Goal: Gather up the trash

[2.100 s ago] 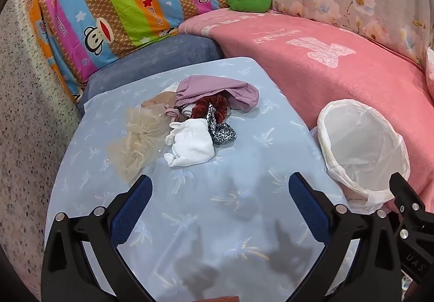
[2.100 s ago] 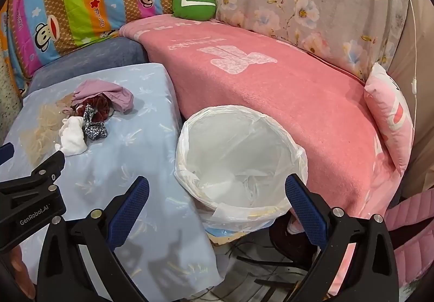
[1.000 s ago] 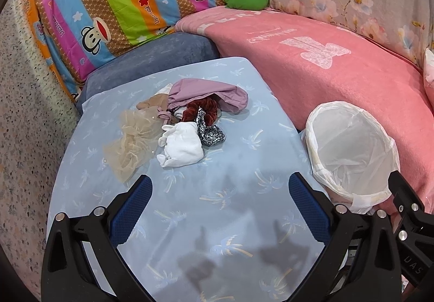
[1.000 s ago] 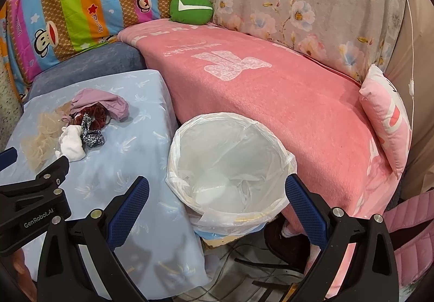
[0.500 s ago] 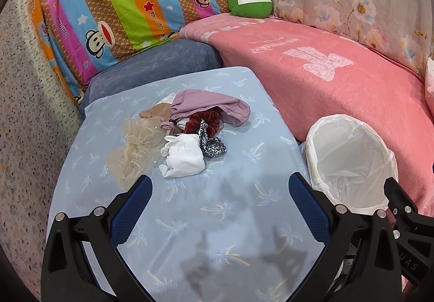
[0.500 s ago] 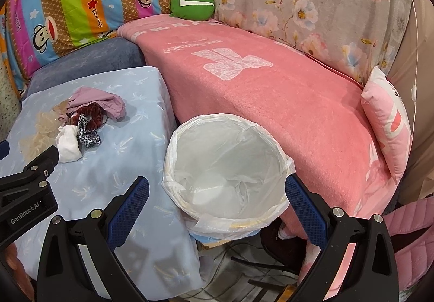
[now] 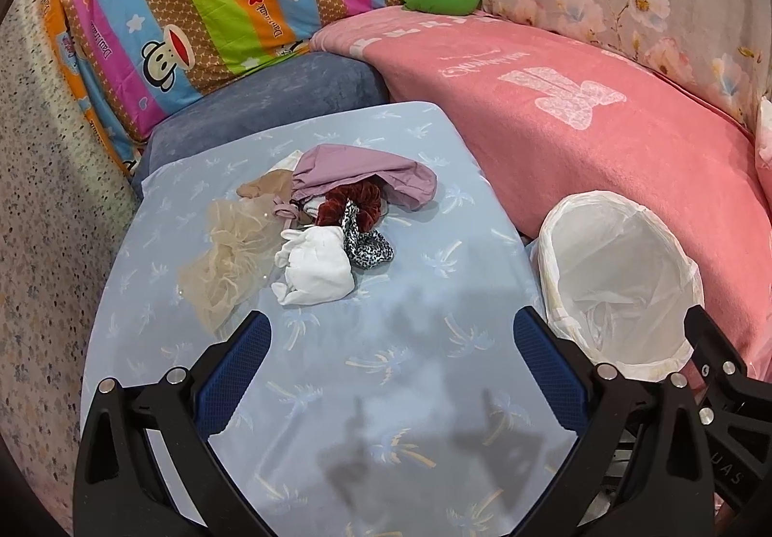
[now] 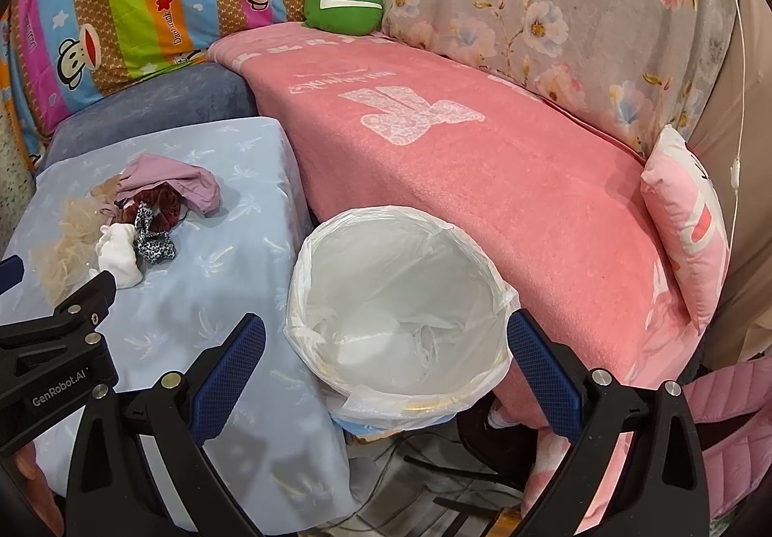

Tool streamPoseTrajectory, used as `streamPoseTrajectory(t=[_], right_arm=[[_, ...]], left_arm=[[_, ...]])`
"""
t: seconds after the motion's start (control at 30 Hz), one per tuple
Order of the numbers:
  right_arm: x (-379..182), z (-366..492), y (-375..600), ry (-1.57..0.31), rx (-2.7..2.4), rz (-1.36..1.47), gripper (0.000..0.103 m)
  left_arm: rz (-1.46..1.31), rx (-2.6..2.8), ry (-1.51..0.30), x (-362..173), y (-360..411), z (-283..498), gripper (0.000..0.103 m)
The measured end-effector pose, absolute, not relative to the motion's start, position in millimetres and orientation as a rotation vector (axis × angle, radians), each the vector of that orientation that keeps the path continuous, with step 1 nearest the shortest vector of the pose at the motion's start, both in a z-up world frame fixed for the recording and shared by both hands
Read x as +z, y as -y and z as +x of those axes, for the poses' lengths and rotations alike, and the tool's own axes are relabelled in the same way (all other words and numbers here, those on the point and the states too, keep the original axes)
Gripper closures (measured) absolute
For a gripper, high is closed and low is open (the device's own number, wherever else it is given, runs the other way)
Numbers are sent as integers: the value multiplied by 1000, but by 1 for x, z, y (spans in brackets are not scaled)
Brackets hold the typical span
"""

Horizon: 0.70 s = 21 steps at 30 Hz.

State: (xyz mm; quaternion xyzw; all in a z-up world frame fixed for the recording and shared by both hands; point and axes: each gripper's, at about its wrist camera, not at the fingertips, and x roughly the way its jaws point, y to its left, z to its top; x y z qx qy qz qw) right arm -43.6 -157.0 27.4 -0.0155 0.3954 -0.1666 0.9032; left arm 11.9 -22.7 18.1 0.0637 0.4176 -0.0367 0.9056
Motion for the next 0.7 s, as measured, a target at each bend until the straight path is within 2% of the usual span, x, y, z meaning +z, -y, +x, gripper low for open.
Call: streamPoseTrajectory(t=[0.7], right_arm=[[31, -43, 154, -817, -351, -42, 6]], left_arm=[[140, -88, -883, 18, 25, 12, 7]])
